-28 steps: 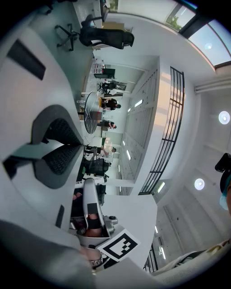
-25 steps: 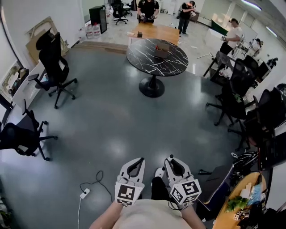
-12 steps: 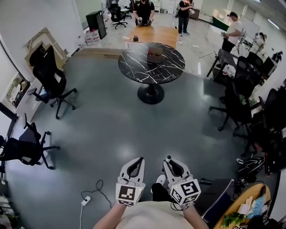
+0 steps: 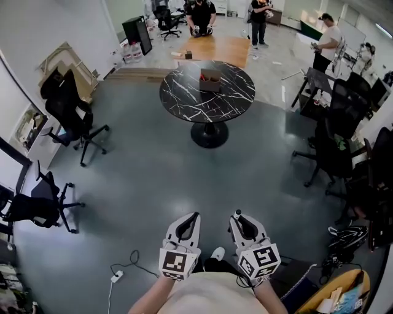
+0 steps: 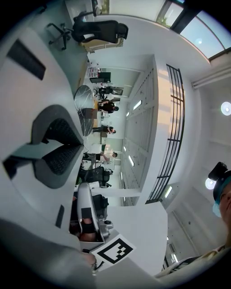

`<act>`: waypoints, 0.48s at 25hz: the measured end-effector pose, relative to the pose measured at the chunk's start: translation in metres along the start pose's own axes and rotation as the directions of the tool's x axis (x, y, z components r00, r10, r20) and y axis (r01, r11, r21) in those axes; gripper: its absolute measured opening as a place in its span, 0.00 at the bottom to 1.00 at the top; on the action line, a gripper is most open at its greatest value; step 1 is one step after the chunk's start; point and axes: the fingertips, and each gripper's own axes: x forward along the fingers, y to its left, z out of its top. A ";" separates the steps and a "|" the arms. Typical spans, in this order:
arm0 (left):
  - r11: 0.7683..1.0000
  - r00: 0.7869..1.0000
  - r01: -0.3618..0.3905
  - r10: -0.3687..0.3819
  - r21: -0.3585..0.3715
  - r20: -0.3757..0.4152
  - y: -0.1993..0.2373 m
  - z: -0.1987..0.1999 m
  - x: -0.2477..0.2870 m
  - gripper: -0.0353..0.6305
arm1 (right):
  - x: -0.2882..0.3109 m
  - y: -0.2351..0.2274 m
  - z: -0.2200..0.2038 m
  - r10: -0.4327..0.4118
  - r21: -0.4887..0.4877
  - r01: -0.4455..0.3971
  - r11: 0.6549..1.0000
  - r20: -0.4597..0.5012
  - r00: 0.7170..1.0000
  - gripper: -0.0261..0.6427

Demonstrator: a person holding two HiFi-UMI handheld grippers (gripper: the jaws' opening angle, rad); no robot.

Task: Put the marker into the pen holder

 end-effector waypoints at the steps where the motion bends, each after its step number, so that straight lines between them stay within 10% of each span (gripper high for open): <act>1: 1.000 1.000 -0.002 0.002 0.000 0.003 0.001 0.004 0.008 0.07 | 0.004 -0.007 0.003 -0.003 0.000 0.003 1.000 0.001 1.000 0.15; 12: 0.999 0.999 0.027 -0.025 -0.043 0.039 0.074 0.037 0.144 0.07 | 0.110 -0.085 0.053 -0.072 -0.019 0.072 0.997 -0.002 0.997 0.15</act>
